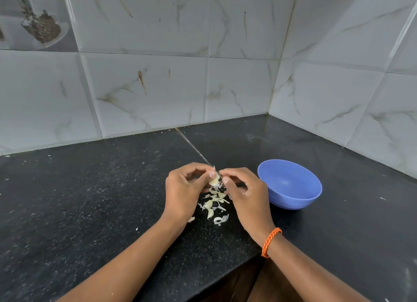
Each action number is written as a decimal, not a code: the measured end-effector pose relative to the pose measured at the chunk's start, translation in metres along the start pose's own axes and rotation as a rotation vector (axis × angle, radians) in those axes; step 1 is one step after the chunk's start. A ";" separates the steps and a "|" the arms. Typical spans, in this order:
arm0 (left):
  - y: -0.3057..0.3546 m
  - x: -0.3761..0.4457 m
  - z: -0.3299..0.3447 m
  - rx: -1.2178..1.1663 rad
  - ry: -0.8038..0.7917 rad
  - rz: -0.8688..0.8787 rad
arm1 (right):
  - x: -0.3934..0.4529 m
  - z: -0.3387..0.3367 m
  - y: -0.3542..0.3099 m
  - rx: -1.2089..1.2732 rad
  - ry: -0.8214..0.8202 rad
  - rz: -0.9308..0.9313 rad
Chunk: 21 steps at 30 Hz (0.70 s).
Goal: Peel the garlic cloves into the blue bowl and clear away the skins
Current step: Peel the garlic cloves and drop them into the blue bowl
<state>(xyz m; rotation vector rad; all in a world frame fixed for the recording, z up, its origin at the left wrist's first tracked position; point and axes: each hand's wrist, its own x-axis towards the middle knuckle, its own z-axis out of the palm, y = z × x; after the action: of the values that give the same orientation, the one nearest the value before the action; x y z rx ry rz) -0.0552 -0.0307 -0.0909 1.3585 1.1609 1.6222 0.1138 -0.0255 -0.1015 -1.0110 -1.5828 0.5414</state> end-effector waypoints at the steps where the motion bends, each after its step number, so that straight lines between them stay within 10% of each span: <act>1: 0.000 0.000 0.001 0.012 -0.014 0.017 | 0.000 0.001 -0.001 0.055 -0.041 0.027; 21: -0.006 0.002 0.003 -0.012 -0.100 -0.068 | 0.004 -0.004 -0.007 0.292 -0.086 0.130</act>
<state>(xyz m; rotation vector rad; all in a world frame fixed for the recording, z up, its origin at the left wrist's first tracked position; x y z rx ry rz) -0.0527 -0.0259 -0.0961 1.3623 1.1244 1.4935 0.1148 -0.0268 -0.0929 -0.8803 -1.4669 0.8888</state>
